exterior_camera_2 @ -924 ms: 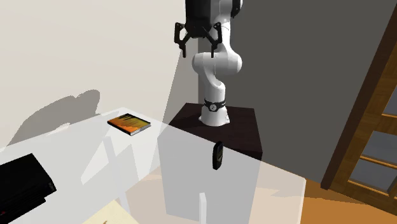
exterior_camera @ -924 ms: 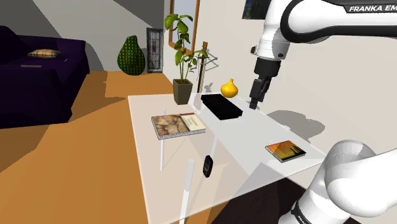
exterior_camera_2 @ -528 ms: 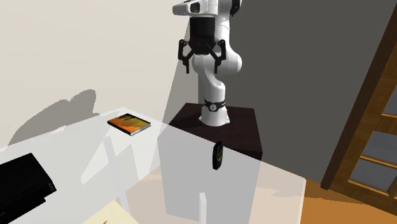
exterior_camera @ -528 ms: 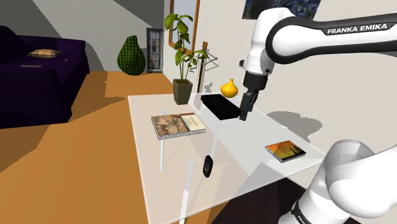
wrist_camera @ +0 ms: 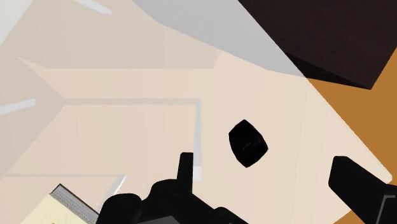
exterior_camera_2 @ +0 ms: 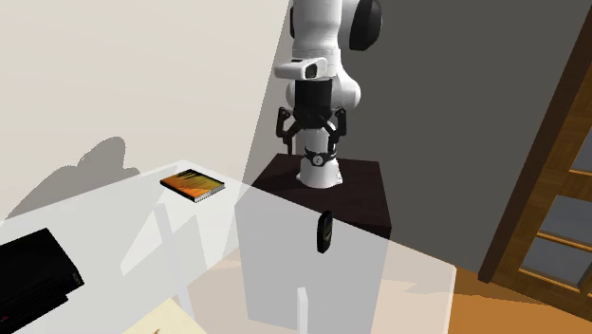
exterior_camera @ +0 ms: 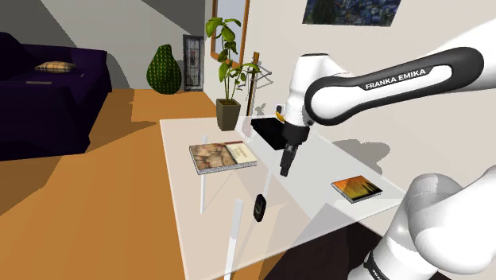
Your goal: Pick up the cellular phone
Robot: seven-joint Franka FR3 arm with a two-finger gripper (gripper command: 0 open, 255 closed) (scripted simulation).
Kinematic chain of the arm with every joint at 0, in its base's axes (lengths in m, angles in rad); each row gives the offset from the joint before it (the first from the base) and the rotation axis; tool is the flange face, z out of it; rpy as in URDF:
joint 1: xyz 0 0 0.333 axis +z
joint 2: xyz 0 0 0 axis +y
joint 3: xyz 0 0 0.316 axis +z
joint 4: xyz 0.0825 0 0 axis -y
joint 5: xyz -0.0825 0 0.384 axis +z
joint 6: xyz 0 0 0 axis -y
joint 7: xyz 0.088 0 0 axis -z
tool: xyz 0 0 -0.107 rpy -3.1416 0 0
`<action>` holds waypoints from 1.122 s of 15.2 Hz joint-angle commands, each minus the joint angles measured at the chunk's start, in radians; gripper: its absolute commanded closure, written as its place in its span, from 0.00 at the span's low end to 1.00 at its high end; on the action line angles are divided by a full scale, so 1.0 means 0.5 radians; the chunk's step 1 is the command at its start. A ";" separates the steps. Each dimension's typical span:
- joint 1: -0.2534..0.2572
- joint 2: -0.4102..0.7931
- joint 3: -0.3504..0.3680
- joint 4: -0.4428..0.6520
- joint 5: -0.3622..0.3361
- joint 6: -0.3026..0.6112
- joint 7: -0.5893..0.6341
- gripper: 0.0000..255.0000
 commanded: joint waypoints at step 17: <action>0.134 0.949 0.081 -0.117 -0.061 1.118 -0.101 0.00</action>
